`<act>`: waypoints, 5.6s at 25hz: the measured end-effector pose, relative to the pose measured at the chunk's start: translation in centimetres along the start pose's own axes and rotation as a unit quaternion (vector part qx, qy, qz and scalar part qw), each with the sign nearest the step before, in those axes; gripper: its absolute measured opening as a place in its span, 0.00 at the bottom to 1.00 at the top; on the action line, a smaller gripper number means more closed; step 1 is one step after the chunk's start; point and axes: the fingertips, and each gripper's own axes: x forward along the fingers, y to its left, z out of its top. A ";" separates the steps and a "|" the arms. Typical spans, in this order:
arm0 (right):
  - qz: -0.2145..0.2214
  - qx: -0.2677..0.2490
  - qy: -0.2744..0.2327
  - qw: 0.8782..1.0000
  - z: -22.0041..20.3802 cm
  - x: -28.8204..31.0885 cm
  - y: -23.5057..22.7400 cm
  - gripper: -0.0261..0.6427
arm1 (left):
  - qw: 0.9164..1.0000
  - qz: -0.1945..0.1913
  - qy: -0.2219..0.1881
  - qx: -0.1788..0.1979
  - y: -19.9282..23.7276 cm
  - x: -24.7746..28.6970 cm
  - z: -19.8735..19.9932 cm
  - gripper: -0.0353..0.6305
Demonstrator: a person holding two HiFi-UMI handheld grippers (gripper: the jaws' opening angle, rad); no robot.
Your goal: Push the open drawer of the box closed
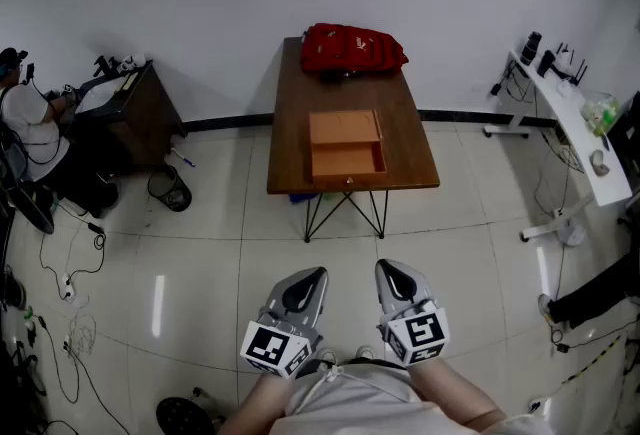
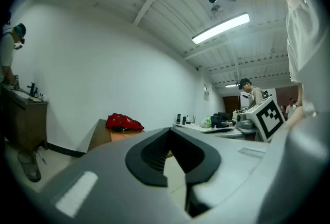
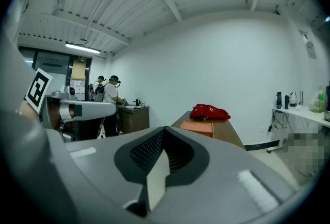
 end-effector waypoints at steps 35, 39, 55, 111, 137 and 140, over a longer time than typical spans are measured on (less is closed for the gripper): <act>0.018 0.028 0.058 0.998 -1.3 23.9 -18.3 0.05 | 0.995 0.055 0.057 -0.064 16.9 23.1 -4.0 0.06; 0.022 0.038 0.076 0.996 -2.2 25.2 -18.8 0.05 | 0.993 0.065 0.073 -0.073 18.4 23.9 -4.9 0.06; 0.010 0.042 0.212 0.976 -13.4 29.4 -19.4 0.05 | 0.975 0.053 0.171 -0.129 23.0 26.6 -14.8 0.06; -0.017 0.086 0.243 0.966 -15.4 40.3 -26.0 0.05 | 0.958 0.098 0.178 -0.202 33.0 35.3 -18.3 0.06; 0.034 0.030 0.006 0.999 2.2 26.3 -18.9 0.05 | 0.996 0.086 -0.003 -0.013 19.6 24.8 1.6 0.06; 0.031 0.019 0.004 0.999 2.5 24.8 -17.5 0.05 | 0.996 0.083 -0.006 -0.017 18.8 23.1 1.4 0.06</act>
